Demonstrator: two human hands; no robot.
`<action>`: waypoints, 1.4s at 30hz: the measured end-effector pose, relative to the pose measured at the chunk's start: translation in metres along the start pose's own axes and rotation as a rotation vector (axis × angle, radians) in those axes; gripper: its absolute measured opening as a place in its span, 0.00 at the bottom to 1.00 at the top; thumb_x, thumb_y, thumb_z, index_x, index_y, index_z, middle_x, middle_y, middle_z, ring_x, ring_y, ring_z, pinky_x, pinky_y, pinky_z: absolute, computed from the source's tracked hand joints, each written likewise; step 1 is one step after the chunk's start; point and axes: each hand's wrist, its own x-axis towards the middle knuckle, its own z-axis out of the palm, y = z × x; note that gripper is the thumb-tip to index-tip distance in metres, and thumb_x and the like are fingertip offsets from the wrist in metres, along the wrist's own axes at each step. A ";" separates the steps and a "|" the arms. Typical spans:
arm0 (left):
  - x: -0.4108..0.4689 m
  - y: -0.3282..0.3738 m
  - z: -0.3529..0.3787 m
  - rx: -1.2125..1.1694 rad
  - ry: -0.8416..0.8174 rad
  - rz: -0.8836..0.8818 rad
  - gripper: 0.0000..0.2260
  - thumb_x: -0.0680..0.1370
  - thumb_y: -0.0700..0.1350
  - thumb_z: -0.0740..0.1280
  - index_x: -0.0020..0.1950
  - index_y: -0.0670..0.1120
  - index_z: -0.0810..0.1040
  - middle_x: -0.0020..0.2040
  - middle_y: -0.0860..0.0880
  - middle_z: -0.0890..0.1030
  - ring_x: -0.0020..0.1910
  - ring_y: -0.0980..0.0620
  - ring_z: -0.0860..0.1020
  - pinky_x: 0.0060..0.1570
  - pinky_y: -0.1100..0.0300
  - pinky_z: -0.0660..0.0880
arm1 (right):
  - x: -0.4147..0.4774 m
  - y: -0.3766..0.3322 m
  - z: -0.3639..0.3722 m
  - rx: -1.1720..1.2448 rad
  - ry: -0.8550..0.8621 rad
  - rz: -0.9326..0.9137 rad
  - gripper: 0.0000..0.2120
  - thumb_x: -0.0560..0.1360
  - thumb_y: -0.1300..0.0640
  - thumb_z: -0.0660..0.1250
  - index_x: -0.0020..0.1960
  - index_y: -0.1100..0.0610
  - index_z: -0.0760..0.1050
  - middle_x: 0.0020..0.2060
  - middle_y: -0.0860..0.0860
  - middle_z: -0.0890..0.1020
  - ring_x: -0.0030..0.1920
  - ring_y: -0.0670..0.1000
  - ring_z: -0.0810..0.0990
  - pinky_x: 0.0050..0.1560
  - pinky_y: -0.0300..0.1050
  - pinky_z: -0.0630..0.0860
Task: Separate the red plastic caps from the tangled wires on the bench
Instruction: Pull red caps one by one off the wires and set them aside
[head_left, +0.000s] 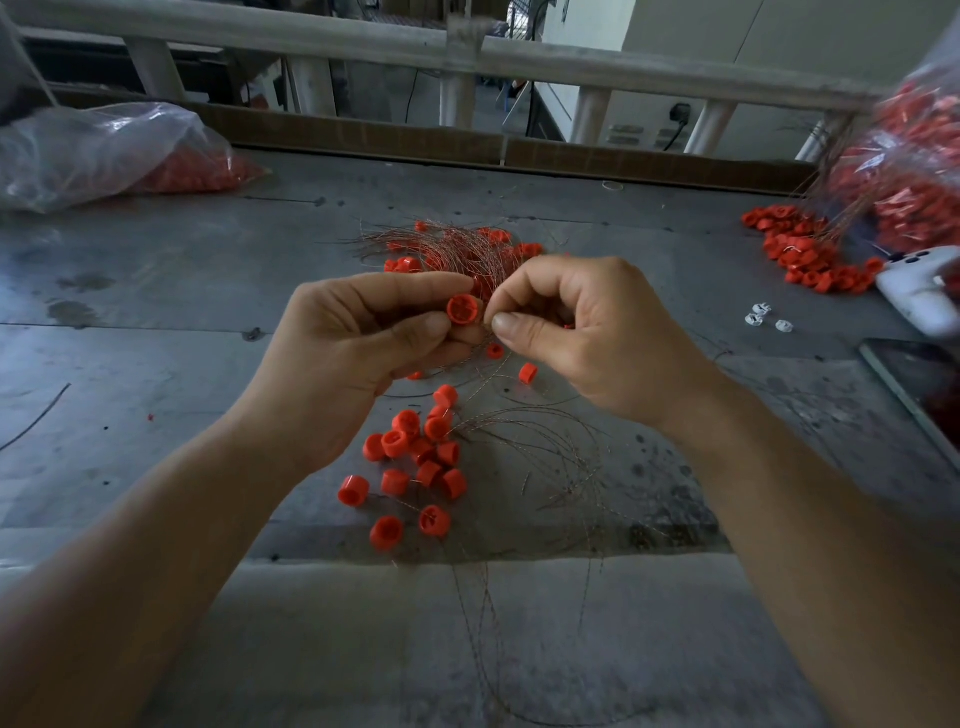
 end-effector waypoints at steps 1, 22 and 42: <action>0.000 0.000 0.000 0.000 0.004 -0.002 0.12 0.65 0.39 0.66 0.44 0.49 0.84 0.41 0.48 0.85 0.43 0.50 0.83 0.43 0.65 0.78 | 0.000 0.000 0.000 -0.003 -0.002 -0.006 0.12 0.73 0.63 0.67 0.38 0.47 0.73 0.32 0.43 0.76 0.34 0.40 0.75 0.36 0.30 0.72; 0.000 0.002 0.000 -0.012 -0.021 0.018 0.12 0.65 0.38 0.65 0.42 0.50 0.85 0.41 0.49 0.85 0.42 0.51 0.83 0.42 0.65 0.78 | 0.001 -0.001 -0.001 0.038 0.004 0.031 0.10 0.72 0.63 0.67 0.37 0.50 0.75 0.30 0.42 0.76 0.32 0.38 0.74 0.35 0.30 0.71; -0.001 0.002 -0.001 -0.067 -0.077 0.012 0.10 0.65 0.40 0.67 0.42 0.48 0.85 0.40 0.48 0.85 0.40 0.52 0.83 0.40 0.65 0.78 | 0.000 -0.002 -0.001 0.037 -0.003 0.039 0.08 0.73 0.63 0.67 0.38 0.51 0.75 0.31 0.48 0.78 0.32 0.44 0.75 0.34 0.35 0.73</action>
